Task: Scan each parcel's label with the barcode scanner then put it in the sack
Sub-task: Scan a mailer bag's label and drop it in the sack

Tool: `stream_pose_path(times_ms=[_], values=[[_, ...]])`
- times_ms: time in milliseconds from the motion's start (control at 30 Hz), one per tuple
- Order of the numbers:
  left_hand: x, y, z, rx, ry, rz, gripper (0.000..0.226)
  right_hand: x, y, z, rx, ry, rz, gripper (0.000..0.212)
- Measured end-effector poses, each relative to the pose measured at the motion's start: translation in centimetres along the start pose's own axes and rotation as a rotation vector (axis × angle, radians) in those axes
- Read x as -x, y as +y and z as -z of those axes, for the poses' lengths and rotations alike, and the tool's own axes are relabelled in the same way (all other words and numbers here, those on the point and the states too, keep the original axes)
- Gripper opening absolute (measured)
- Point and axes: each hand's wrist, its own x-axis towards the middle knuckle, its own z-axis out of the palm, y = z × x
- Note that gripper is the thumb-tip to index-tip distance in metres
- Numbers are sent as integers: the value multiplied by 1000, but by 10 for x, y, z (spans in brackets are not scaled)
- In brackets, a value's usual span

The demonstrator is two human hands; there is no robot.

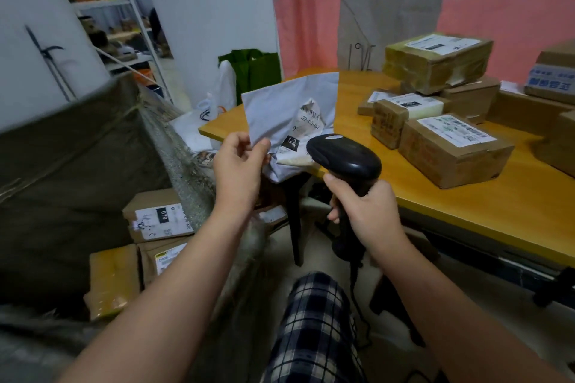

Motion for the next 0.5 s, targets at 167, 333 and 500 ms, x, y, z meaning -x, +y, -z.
stream_pose_path(times_ms=[167, 333, 500], values=[[29, -5, 101, -175, 192, -14, 10, 1, 2, -54, 102, -285, 41, 12], [47, -29, 202, -346, 436, 81, 8, 12, 19, -115, 167, -440, 40, 14], [57, -48, 266, -540, 576, 155, 15, 24, 31, -167, 229, -555, 10, 15]])
